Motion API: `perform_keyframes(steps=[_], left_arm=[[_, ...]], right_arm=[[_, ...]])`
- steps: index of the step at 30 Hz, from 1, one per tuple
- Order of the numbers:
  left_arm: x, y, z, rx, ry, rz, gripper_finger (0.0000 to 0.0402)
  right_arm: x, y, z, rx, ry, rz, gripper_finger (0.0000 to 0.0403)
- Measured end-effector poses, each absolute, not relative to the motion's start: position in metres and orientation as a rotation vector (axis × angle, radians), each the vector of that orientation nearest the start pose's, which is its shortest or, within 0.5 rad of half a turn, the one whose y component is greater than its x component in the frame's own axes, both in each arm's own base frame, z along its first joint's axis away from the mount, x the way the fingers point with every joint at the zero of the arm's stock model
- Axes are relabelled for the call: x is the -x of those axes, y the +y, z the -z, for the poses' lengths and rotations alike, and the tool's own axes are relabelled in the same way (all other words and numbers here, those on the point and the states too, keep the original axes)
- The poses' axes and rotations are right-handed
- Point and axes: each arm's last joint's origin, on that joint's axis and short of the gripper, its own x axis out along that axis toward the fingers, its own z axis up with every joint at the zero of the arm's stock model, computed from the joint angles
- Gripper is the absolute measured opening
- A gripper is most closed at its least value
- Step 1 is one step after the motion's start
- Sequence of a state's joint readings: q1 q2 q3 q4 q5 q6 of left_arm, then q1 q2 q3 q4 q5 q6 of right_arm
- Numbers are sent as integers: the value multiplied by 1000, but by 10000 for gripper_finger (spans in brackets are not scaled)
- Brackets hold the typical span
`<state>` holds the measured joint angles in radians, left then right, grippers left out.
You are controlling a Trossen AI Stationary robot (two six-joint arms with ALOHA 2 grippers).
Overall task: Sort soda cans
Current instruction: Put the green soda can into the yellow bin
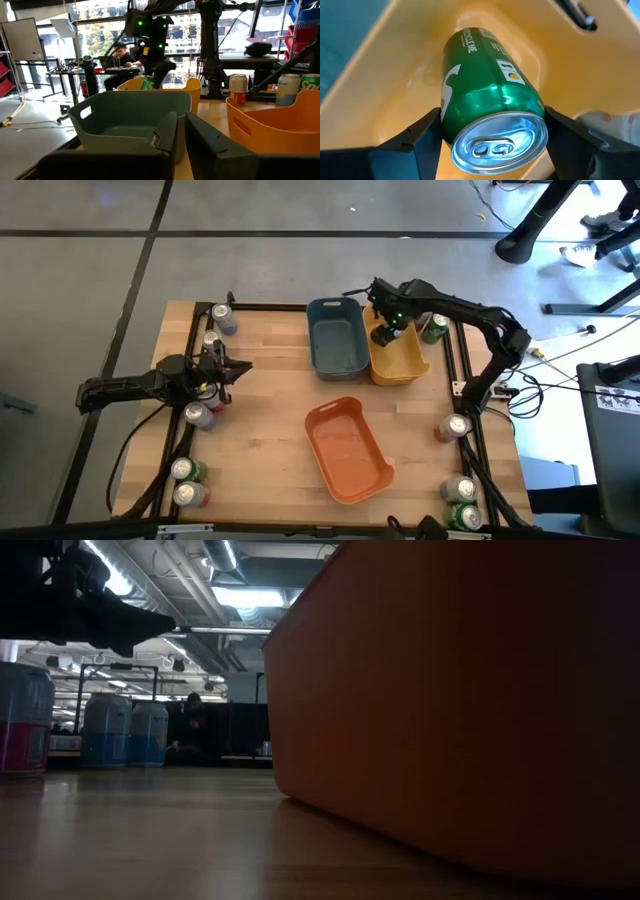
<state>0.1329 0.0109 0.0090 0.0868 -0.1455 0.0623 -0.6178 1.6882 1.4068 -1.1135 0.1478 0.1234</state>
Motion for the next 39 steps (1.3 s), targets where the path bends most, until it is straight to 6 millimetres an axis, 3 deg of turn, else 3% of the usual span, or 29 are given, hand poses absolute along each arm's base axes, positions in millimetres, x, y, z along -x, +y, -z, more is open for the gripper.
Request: perform_keyframes(steps=[7, 13, 23, 26, 33, 39], left_arm=[[-96, 17, -174, -28, -80, -279, 29], [-96, 17, -174, -23, -80, -279, 29], [-96, 17, -174, -15, -82, -279, 29], [-96, 17, -174, -6, -83, -278, 29], [-96, 17, -174, 20, -86, -277, 29], [-96, 17, -174, 20, -86, -277, 29]], right_arm=[[-260, -197, -257, -424, 1323, 749, 298], [-257, -200, -253, -457, 1341, 739, 272], [-259, -218, -287, -487, 1325, 768, 274], [-264, -229, -280, -511, 1365, 771, 272], [-274, -234, -254, -571, 1483, 713, 277], [-278, -238, -249, -567, 1464, 715, 281]])
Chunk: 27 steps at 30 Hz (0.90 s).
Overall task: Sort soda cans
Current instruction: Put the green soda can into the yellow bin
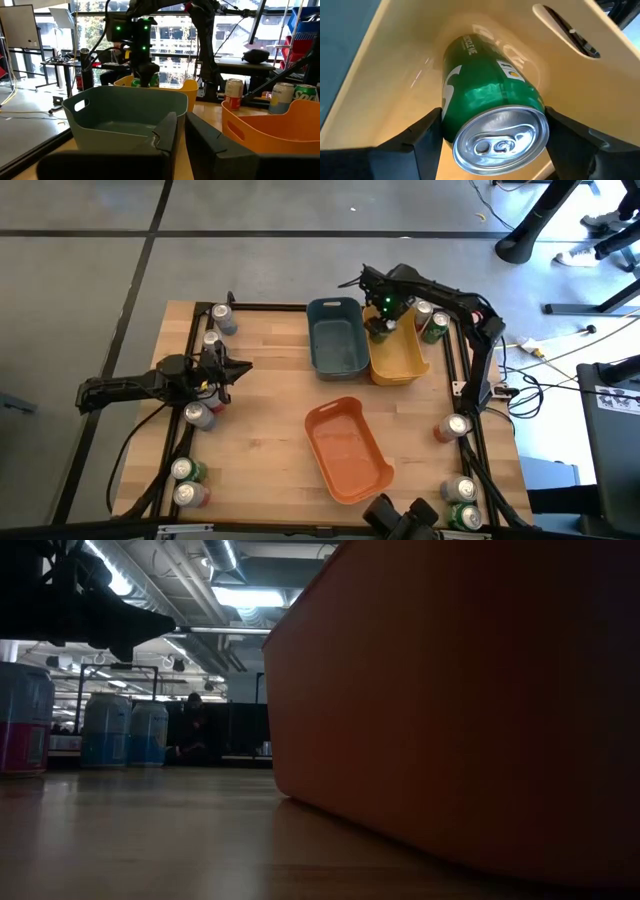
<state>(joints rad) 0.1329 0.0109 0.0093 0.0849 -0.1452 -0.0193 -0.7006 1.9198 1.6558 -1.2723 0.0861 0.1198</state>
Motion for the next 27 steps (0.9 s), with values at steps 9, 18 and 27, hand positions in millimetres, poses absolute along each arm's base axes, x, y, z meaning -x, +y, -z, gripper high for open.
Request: perform_keyframes(steps=[9, 18, 27], left_arm=[[-96, 17, -174, 20, -86, -277, 29], [-96, 17, -171, 25, -55, -277, 29], [-96, 17, -171, 28, -59, -276, 29]], right_arm=[[-280, -240, -249, -556, 1435, 718, 284], [-282, -241, -249, -543, 1417, 703, 284], [-286, -244, -243, -541, 1423, 715, 320]])
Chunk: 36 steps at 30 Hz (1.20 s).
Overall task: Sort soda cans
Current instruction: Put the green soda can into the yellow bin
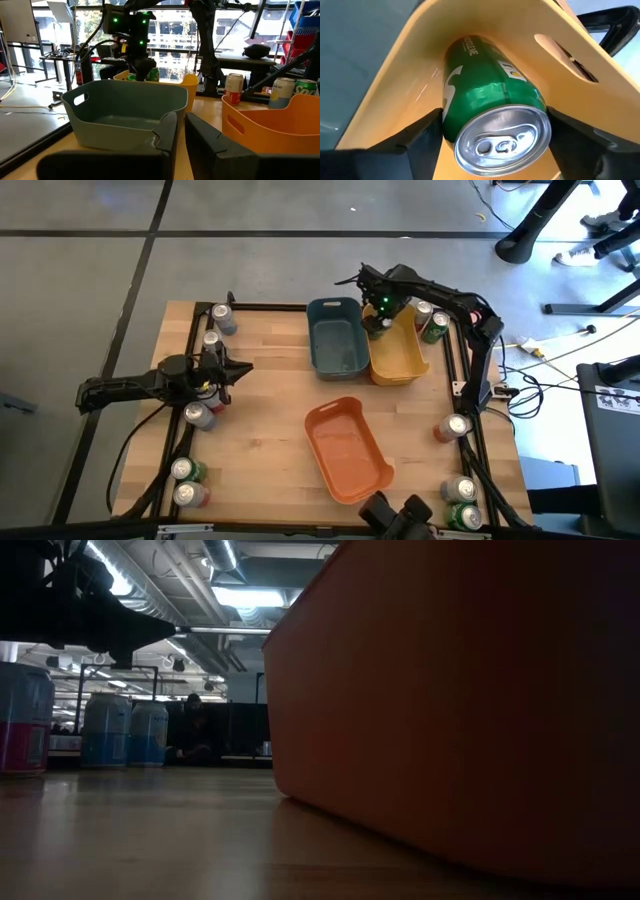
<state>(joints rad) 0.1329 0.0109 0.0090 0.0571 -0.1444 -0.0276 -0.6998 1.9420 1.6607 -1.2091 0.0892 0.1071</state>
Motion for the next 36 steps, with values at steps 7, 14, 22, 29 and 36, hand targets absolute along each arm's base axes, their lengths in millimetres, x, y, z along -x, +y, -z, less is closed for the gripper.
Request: perform_keyframes(steps=[7, 14, 22, 29, 36], left_arm=[[-96, 17, -171, 27, -59, -275, 29], [-96, 17, -171, 27, -59, -275, 29], [-96, 17, -171, 44, -61, -275, 29], [-96, 17, -171, 45, -61, -275, 29], [-96, 17, -171, 45, -61, -275, 29]], right_arm=[[-287, -244, -241, -548, 1435, 699, 377], [-289, -240, -276, -534, 1433, 686, 385], [-273, -219, -329, -469, 1484, 674, 380], [-230, -197, -368, -477, 1361, 757, 380], [-180, -194, -366, -529, 1354, 950, 380]])
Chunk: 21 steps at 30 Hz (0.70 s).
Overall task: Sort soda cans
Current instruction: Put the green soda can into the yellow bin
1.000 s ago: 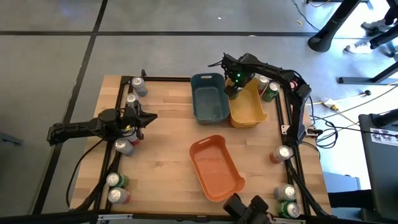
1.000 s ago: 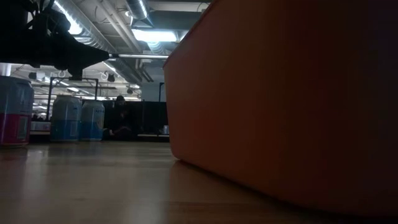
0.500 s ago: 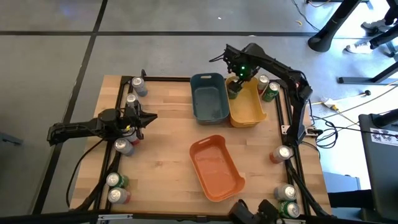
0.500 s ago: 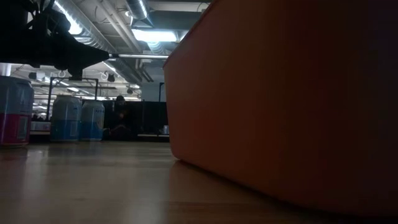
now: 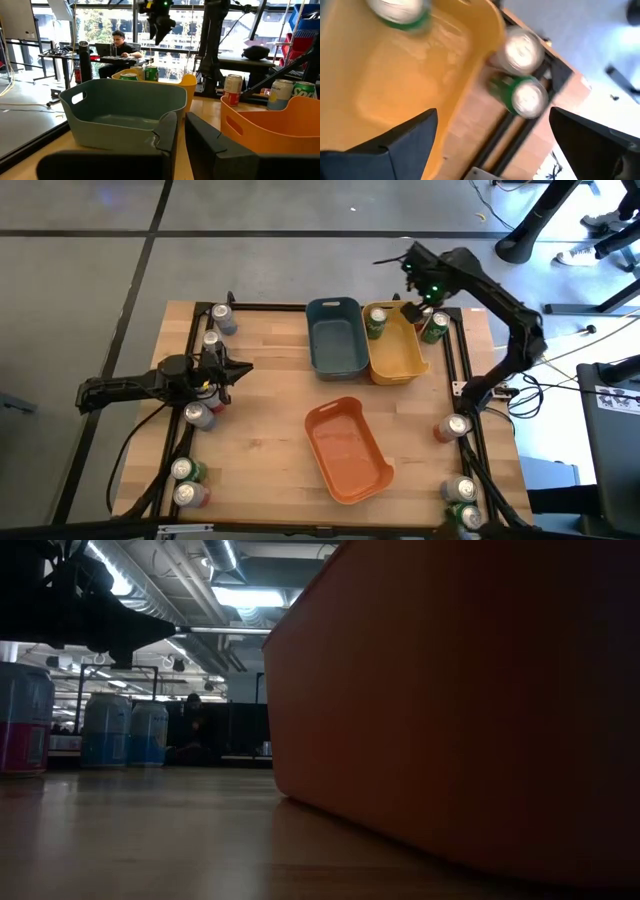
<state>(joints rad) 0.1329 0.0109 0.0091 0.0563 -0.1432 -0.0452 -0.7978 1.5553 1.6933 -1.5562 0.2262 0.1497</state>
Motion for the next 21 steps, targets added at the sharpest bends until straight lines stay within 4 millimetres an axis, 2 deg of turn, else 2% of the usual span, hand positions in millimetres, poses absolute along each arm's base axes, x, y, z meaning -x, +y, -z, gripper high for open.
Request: perform_keyframes(steps=[3, 9, 21], left_arm=[[-96, 17, -171, 50, -62, -275, 29], [-96, 17, -171, 58, -63, -275, 29], [-96, 17, -171, 79, -66, -275, 29]], right_arm=[[-165, -200, -356, -571, 1341, 999, 380], [-147, -212, -335, -651, 1379, 1055, 380], [-147, -218, -299, -649, 1406, 1079, 380]])
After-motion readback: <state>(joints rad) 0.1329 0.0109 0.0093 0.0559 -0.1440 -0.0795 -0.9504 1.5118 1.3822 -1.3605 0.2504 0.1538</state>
